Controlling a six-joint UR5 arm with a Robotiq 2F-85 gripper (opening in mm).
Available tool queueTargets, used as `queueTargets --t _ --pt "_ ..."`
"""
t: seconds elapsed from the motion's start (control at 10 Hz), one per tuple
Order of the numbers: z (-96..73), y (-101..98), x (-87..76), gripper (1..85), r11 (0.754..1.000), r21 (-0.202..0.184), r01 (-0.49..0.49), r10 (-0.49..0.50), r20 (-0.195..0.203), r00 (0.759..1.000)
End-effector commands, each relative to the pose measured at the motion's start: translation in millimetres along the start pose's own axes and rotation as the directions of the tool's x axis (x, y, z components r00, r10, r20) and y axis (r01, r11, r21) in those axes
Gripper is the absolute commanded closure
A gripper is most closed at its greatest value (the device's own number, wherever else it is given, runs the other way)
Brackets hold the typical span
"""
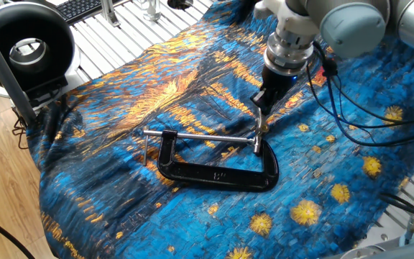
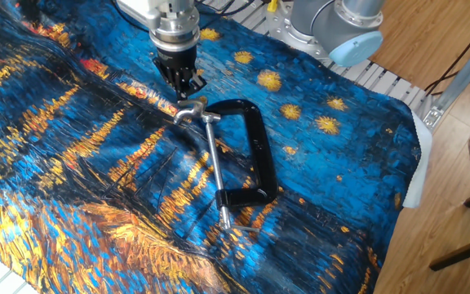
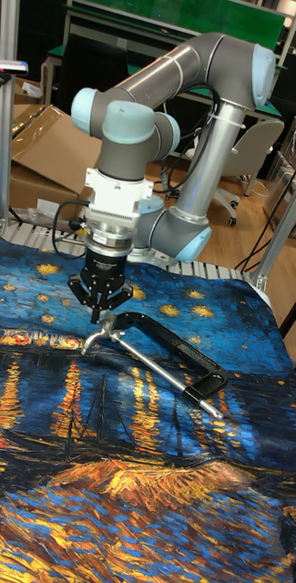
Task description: Turn on the water tap
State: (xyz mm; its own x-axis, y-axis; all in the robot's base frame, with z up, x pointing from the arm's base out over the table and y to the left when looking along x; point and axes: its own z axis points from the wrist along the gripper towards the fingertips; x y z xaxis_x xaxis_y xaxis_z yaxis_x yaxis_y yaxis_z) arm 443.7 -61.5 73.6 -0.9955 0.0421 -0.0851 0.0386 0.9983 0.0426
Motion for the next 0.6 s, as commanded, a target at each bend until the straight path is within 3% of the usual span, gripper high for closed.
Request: queueTargets --t 0.0,0.5 --pt "0.5 14.5 -7.9 84.7 1.000 -0.016 -0.019 0.019 0.011 1.000" --pt "2.7 24.6 -12.9 84.7 0.999 -0.018 -0.030 0.030 0.015 0.999"
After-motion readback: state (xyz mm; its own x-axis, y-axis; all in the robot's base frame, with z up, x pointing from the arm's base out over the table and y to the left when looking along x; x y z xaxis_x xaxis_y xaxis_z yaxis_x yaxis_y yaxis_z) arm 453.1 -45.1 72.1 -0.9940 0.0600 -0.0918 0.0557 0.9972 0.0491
